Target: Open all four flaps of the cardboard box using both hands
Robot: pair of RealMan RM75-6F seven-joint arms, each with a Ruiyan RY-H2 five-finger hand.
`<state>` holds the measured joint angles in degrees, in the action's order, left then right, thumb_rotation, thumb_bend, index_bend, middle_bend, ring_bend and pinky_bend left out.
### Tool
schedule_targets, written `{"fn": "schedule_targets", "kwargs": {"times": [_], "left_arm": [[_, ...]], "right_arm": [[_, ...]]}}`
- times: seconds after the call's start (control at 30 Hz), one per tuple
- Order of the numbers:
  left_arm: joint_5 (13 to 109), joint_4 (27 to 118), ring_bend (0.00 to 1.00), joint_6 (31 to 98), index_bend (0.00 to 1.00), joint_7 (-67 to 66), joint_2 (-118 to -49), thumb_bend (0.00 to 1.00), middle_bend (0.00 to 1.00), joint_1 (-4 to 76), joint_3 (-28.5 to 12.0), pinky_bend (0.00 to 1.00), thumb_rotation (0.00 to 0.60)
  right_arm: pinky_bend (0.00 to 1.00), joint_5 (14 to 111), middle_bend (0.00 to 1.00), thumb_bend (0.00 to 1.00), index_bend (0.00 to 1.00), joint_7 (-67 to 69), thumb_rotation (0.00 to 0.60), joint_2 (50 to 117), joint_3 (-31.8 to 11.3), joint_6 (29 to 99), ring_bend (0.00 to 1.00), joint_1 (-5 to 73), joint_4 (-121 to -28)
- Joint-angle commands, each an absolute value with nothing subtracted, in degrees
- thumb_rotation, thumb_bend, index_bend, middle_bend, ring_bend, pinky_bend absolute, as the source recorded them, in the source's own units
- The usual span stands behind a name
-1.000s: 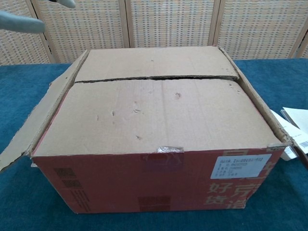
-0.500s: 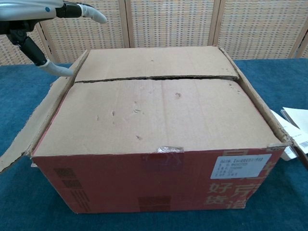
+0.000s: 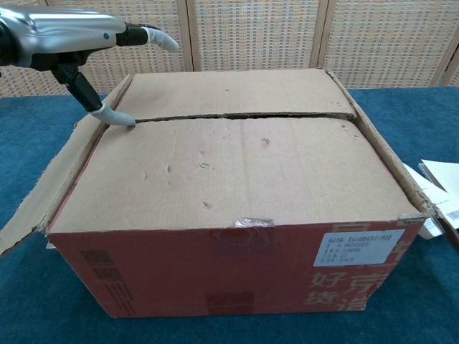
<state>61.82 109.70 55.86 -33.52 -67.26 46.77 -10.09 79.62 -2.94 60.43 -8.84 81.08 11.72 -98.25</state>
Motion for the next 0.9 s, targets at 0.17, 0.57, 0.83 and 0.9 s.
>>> {"fn": "schedule_targets", "kwargs": {"times": [0.17, 0.57, 0.83, 0.9], "left_arm": [[58.9, 108.6, 0.00, 55.6, 0.00, -35.0, -69.1, 0.23, 0.00, 48.5, -10.1, 0.00, 0.491], [57.0, 106.1, 0.00, 59.1, 0.00, -37.1, -72.8, 0.24, 0.00, 49.8, -10.0, 0.00, 0.500], [58.1, 104.2, 0.00, 62.4, 0.00, -35.7, -74.6, 0.25, 0.00, 49.9, -11.9, 0.00, 0.501], [58.7, 104.2, 0.00, 63.4, 0.00, -35.5, -74.5, 0.25, 0.00, 49.9, -12.4, 0.00, 0.501]], "right_arm": [[0.05, 79.6, 0.18, 0.96, 0.19, -2.9, 0.600, 60.4, -8.9, 81.3, 0.00, 11.5, -98.2], [0.05, 79.6, 0.18, 0.96, 0.19, -2.5, 0.600, 60.4, -8.9, 81.7, 0.00, 11.1, -98.1], [0.05, 79.7, 0.18, 0.96, 0.19, -2.3, 0.600, 60.1, -9.0, 82.1, 0.00, 10.7, -98.2], [0.05, 79.7, 0.18, 0.96, 0.19, -2.2, 0.600, 60.1, -9.0, 82.3, 0.00, 10.7, -98.2]]}}
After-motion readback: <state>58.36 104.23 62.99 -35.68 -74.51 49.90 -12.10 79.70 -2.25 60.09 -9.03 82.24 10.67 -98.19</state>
